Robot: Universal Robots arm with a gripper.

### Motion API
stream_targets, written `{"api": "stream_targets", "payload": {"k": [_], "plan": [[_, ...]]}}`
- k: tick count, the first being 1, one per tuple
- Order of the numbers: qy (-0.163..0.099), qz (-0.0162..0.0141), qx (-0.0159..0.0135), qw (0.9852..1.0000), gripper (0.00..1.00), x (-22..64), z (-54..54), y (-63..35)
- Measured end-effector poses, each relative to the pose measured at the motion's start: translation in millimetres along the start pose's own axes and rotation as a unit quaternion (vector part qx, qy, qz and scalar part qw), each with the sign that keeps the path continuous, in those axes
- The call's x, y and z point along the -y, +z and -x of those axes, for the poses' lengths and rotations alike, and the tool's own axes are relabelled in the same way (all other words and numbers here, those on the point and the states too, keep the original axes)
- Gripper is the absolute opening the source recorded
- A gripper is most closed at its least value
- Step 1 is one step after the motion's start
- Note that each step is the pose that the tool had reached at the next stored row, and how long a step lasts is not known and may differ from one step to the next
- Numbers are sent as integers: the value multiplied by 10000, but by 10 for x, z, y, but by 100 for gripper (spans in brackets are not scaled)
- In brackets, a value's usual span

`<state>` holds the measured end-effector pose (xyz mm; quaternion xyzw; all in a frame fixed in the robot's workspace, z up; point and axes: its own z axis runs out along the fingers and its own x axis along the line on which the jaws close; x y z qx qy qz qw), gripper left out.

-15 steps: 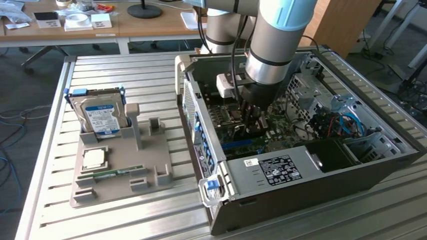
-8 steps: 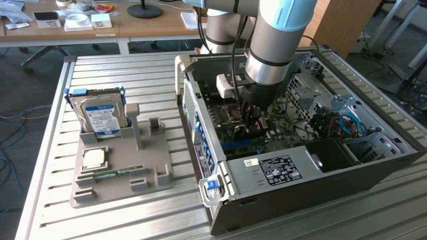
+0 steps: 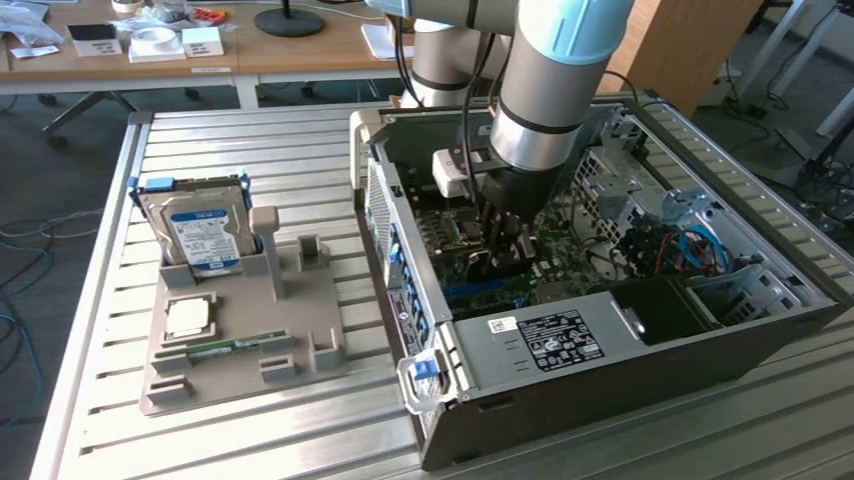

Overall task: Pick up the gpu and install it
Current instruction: 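Insert the gpu into the slot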

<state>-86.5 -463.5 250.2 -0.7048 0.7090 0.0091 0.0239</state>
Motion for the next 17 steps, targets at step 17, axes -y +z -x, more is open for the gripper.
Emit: {"api": "stream_targets", "payload": {"k": [17], "plan": [[76, -3, -14, 10000, 27, -1, 0, 16]]}}
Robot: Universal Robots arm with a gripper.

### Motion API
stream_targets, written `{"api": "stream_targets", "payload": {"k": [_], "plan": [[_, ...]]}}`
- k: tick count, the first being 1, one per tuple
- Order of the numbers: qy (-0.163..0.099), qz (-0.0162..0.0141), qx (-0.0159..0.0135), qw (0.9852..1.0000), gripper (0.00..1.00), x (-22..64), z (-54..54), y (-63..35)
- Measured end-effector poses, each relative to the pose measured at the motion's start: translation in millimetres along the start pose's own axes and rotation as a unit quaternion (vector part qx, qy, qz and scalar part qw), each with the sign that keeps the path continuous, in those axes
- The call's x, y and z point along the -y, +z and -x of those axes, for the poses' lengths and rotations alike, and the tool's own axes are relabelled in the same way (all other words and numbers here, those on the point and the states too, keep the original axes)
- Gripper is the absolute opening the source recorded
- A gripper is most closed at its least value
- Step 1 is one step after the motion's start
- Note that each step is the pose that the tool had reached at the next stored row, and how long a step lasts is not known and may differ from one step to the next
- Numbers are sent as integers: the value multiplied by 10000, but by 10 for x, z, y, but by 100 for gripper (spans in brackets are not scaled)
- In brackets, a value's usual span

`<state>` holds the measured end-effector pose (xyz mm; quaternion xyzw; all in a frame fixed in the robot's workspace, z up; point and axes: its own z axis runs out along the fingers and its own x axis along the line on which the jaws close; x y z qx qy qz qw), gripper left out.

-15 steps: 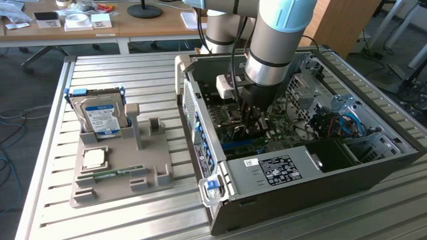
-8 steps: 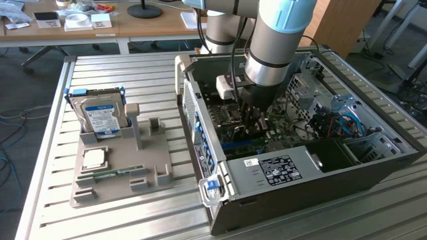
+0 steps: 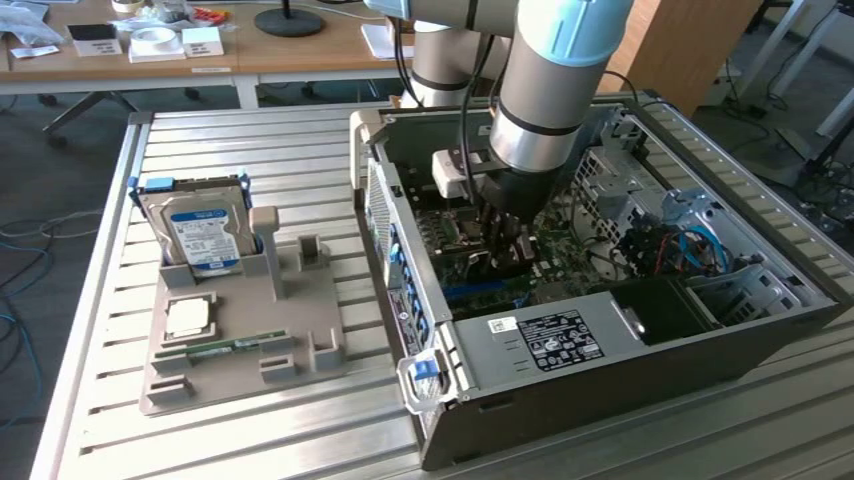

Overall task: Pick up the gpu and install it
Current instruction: 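Insert the gpu into the slot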

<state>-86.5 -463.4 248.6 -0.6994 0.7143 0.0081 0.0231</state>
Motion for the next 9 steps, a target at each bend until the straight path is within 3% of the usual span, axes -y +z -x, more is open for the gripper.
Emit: {"api": "stream_targets", "payload": {"k": [9], "plan": [[16, -1, -10, 10000, 27, 0, 1, 21]]}}
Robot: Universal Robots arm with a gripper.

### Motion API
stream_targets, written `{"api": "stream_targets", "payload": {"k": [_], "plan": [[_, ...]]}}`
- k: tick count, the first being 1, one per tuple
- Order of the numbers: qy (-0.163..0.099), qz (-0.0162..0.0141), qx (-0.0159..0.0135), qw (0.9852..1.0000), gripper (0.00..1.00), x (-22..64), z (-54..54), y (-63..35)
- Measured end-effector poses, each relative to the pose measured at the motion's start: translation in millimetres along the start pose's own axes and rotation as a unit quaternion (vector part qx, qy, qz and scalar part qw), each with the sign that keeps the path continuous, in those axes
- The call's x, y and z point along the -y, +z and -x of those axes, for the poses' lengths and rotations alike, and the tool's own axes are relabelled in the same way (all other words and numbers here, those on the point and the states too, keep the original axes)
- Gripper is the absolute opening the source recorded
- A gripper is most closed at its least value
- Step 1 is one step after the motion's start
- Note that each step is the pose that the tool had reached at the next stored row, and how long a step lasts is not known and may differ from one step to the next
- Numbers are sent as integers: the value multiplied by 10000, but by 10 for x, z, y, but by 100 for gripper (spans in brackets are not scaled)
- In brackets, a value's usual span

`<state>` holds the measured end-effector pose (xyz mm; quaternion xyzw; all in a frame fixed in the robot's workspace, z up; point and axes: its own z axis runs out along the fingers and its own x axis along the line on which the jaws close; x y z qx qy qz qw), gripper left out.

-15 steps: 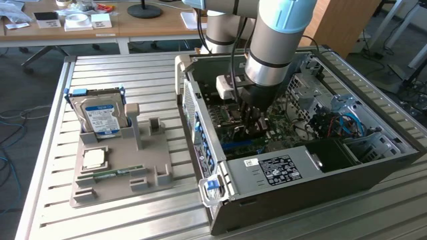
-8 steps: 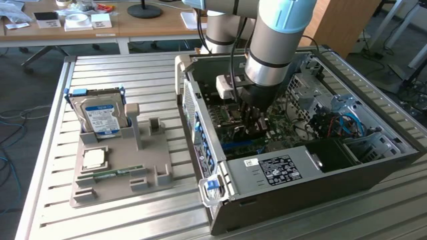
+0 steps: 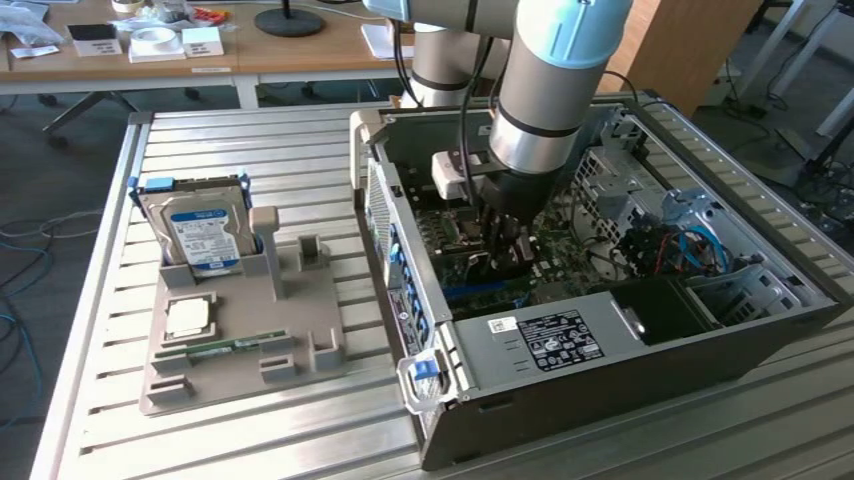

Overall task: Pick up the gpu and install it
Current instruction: 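Insert the gpu into the slot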

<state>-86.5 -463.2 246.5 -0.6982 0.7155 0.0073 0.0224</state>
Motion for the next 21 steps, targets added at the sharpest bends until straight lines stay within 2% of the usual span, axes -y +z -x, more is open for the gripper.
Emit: {"api": "stream_targets", "payload": {"k": [5, 9, 15, 17, 21], "plan": [[10, -1, -7, 10000, 27, 0, 0, 7], [20, -1, -34, 10000, 27, 0, -1, 7], [21, -2, -36, 10000, 27, 0, 0, 8], [21, 1, -50, 10000, 27, 0, 0, 11], [21, 1, -51, 10000, 27, -1, -1, 12]]}}
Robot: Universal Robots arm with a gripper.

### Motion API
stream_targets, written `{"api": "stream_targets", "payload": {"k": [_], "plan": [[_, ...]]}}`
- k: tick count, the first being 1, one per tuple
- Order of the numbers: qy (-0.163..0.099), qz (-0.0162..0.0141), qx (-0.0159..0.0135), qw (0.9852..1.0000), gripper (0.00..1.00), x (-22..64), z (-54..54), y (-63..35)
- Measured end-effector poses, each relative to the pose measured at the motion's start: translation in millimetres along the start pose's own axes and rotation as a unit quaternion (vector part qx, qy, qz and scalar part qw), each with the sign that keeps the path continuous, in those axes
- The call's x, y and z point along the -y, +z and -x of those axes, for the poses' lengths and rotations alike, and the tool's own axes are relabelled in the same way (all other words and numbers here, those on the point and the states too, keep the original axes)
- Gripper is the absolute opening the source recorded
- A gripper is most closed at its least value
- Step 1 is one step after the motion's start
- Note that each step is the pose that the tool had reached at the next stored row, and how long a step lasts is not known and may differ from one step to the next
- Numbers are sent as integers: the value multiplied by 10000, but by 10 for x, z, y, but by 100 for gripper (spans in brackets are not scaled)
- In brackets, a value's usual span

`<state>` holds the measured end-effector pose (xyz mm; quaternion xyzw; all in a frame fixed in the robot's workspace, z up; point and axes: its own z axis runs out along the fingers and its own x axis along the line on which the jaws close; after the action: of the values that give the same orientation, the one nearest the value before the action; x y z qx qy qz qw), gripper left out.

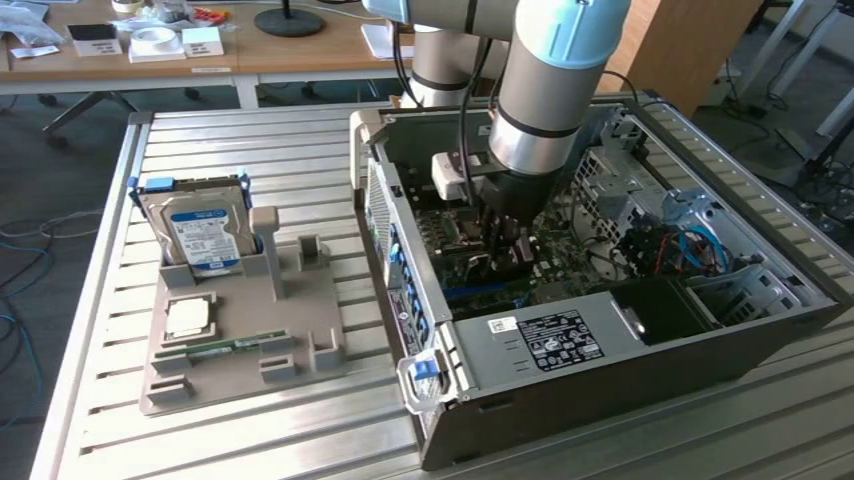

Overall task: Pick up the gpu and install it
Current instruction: 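Insert the gpu into the slot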

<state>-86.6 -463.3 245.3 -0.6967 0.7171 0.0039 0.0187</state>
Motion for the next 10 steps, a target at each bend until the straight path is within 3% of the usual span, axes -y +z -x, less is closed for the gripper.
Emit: {"api": "stream_targets", "payload": {"k": [10], "plan": [[0, -1, 0, 10000, 27, -7, 0, 10]]}}
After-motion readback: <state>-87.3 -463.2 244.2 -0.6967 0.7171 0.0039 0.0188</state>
